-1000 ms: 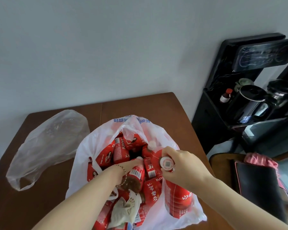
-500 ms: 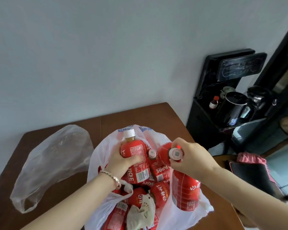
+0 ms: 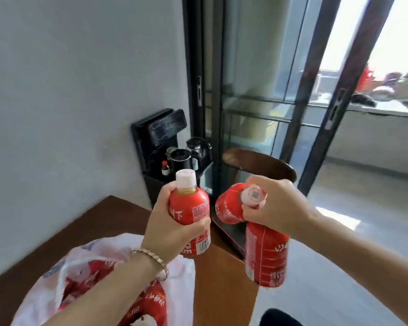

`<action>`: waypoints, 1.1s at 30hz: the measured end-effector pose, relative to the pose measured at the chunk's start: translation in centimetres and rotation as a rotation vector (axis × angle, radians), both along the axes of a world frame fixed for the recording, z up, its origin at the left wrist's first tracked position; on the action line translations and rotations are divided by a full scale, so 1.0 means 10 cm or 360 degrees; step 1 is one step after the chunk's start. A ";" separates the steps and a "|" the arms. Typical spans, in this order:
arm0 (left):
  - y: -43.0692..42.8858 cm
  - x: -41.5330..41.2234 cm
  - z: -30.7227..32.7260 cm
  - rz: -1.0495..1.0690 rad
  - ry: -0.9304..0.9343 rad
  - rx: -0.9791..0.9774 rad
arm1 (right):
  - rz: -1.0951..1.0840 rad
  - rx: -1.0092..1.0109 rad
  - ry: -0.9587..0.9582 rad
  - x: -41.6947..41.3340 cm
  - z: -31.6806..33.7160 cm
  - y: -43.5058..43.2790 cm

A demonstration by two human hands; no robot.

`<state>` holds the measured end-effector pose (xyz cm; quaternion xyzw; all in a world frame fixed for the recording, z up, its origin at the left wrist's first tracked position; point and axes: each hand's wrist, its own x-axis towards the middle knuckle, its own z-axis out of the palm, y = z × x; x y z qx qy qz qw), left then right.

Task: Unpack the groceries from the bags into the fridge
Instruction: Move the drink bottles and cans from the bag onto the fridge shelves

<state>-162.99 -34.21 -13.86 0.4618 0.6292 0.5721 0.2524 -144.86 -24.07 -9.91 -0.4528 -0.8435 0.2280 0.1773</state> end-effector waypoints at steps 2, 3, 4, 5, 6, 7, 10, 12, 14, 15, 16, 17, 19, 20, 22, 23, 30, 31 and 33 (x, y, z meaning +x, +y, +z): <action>0.25 0.41 0.04 -0.0192 0.0107 0.0032 | -0.0189 0.0040 -0.0034 0.51 0.04 0.00; 0.38 0.64 0.06 -0.0284 0.0127 0.0050 | -0.0282 0.0069 -0.0043 0.79 0.06 -0.01; 0.51 0.89 0.08 -0.0365 0.0142 0.0059 | -0.0371 0.0099 -0.0044 1.07 0.07 -0.02; 0.62 1.16 0.10 -0.0451 0.0156 0.0077 | -0.0459 0.0119 -0.0040 1.36 0.08 -0.05; 0.72 1.45 0.12 -0.0540 0.0180 0.0091 | -0.0549 0.0126 -0.0041 1.65 0.08 -0.09; 0.81 1.74 0.14 -0.0631 0.0203 0.0104 | -0.0654 0.0131 -0.0053 1.94 0.07 -0.13; 1.01 2.61 0.15 -0.0864 0.0220 0.0110 | -0.0949 0.0203 -0.0144 2.83 0.05 -0.28; 1.10 3.28 0.13 -0.1010 0.0187 0.0094 | -0.1122 0.0219 -0.0168 3.52 0.06 -0.43; 1.15 3.95 0.10 -0.1131 0.0135 0.0080 | -0.1242 0.0238 -0.0184 4.18 0.06 -0.60; 1.16 4.32 0.10 -0.1192 0.0114 0.0075 | -0.1307 0.0256 -0.0193 4.52 0.09 -0.70; 1.16 4.71 0.10 -0.1249 0.0098 0.0075 | -0.1368 0.0276 -0.0200 4.87 0.11 -0.79; 1.17 5.10 0.10 -0.1309 0.0081 0.0083 | -0.1429 0.0289 -0.0207 5.21 0.14 -0.88; 1.17 5.86 0.10 -0.1436 0.0040 0.0095 | -0.1562 0.0287 -0.0250 5.85 0.19 -1.05; 1.16 6.22 0.11 -0.1504 0.0010 0.0093 | -0.1634 0.0286 -0.0268 6.16 0.21 -1.12; 1.16 6.92 0.15 -0.1640 -0.0040 0.0089 | -0.1791 0.0295 -0.0276 6.73 0.28 -1.26; 1.17 7.25 0.17 -0.1705 -0.0060 0.0084 | -0.1865 0.0296 -0.0282 6.99 0.31 -1.32; 1.21 9.35 0.39 -0.2209 -0.0125 0.0127 | -0.2301 0.0354 -0.0265 8.57 0.42 -1.54; 1.23 9.63 0.43 -0.2274 -0.0142 0.0131 | -0.2345 0.0373 -0.0244 8.78 0.42 -1.54; 1.28 10.17 0.49 -0.2403 -0.0149 0.0147 | -0.2429 0.0369 -0.0214 9.19 0.46 -1.53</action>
